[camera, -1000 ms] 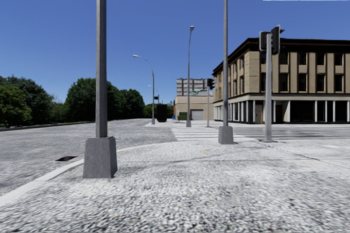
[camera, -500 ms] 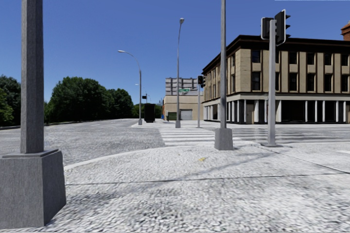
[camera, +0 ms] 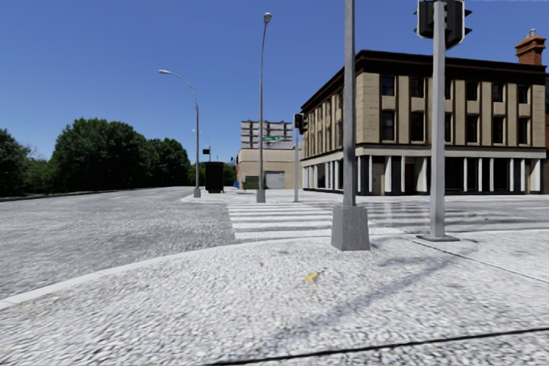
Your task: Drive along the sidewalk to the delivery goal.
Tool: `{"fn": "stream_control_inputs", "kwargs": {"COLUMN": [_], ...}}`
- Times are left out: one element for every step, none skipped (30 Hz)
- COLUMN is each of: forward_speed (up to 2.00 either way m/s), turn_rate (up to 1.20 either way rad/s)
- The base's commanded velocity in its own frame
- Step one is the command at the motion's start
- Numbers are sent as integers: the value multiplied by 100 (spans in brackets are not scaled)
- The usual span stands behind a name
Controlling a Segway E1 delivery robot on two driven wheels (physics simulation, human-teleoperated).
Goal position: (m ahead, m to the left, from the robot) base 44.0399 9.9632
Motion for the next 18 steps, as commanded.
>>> {"fn": "stream_control_inputs", "kwargs": {"forward_speed": [200, 200, 200, 200, 200, 200, 200, 200, 200, 200, 200, 200, 200, 200, 200, 200, 200, 200], "turn_rate": [-21, -21, -16, -6, 0, 0, 0, 0, 0, 0, 0, 0, 0, 0, 0, 0, 0, 0]}}
